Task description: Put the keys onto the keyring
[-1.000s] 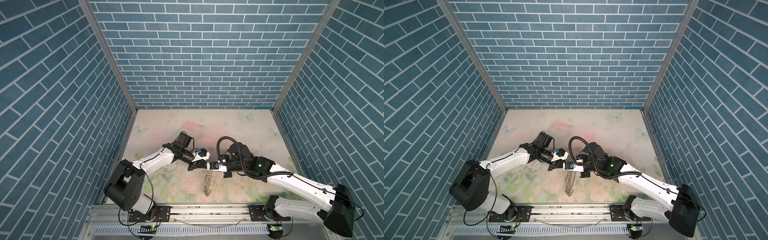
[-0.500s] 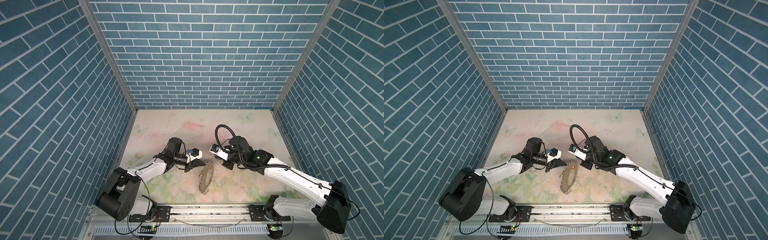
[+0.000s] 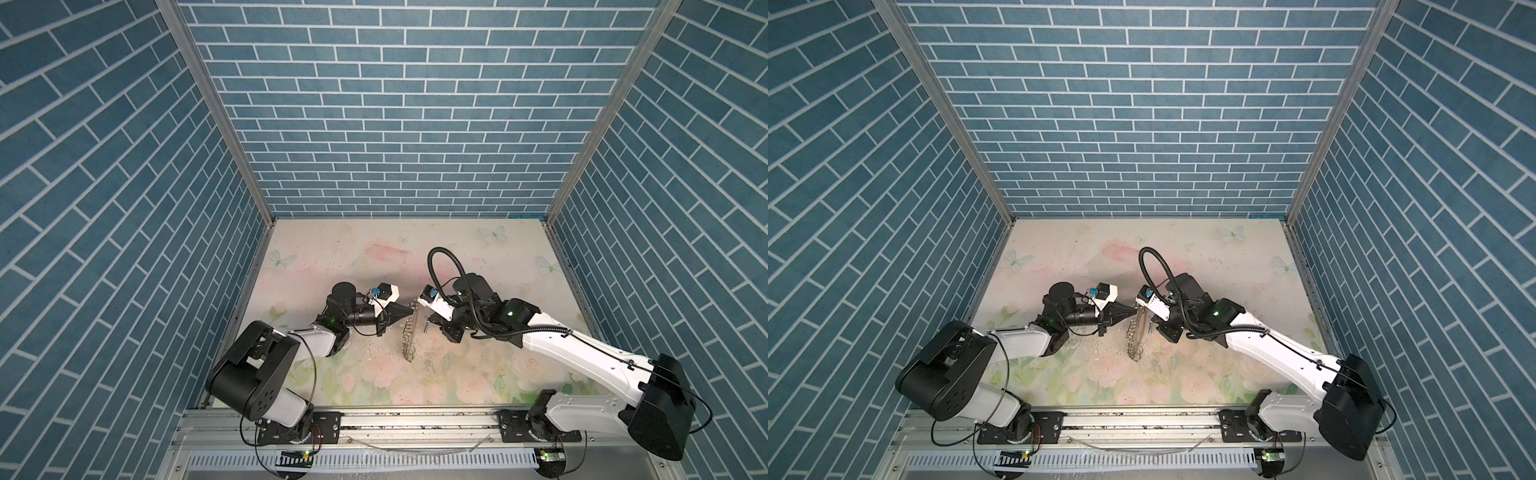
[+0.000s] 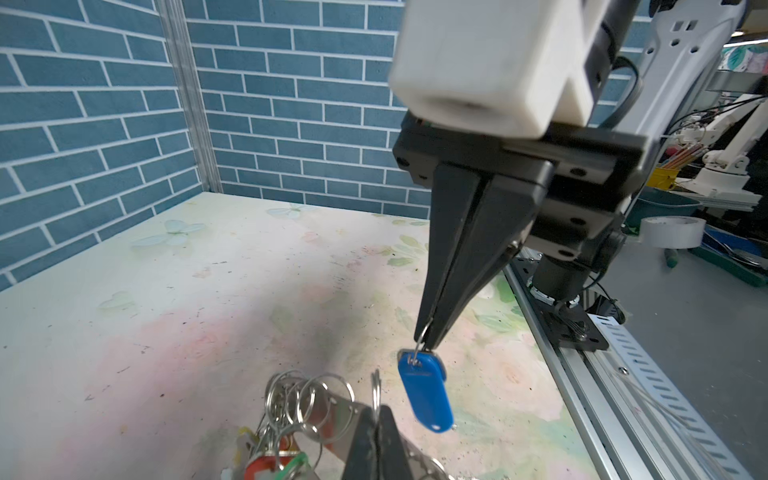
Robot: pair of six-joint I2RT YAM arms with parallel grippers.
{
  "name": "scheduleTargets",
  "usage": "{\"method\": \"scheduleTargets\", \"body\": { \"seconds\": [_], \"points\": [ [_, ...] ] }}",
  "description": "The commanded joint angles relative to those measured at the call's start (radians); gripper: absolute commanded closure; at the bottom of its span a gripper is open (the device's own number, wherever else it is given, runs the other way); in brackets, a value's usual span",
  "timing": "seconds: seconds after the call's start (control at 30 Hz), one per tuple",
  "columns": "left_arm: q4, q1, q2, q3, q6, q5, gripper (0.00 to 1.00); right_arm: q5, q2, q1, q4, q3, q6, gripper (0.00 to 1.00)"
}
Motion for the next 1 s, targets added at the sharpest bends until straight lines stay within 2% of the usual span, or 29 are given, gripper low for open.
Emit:
{"method": "scheduleTargets", "body": {
  "seconds": [0.0,0.17,0.27,0.4,0.57,0.73,0.97],
  "points": [
    [-0.011,-0.016,-0.041,0.029,-0.034,-0.055,1.0,0.055,0.0,0.011,0.08,-0.006,0.017,1.0],
    [-0.046,-0.051,-0.066,0.011,-0.074,-0.17,1.0,0.126,0.014,0.011,0.16,-0.005,0.044,1.0],
    [-0.144,-0.066,-0.078,0.039,-0.158,-0.257,1.0,0.128,0.0,0.012,0.241,-0.061,0.029,1.0],
    [-0.297,-0.125,-0.107,0.074,-0.17,-0.351,1.0,0.19,-0.018,0.025,0.311,-0.121,-0.006,1.0],
    [-0.328,-0.151,-0.151,0.057,-0.247,-0.438,1.0,0.26,-0.025,0.036,0.359,-0.155,-0.015,1.0],
    [-0.315,-0.155,-0.16,0.05,-0.318,-0.454,1.0,0.28,-0.013,0.049,0.381,-0.163,-0.026,1.0],
    [-0.309,-0.169,-0.158,0.051,-0.332,-0.482,1.0,0.278,0.001,0.065,0.386,-0.148,-0.027,1.0]
  ]
}}
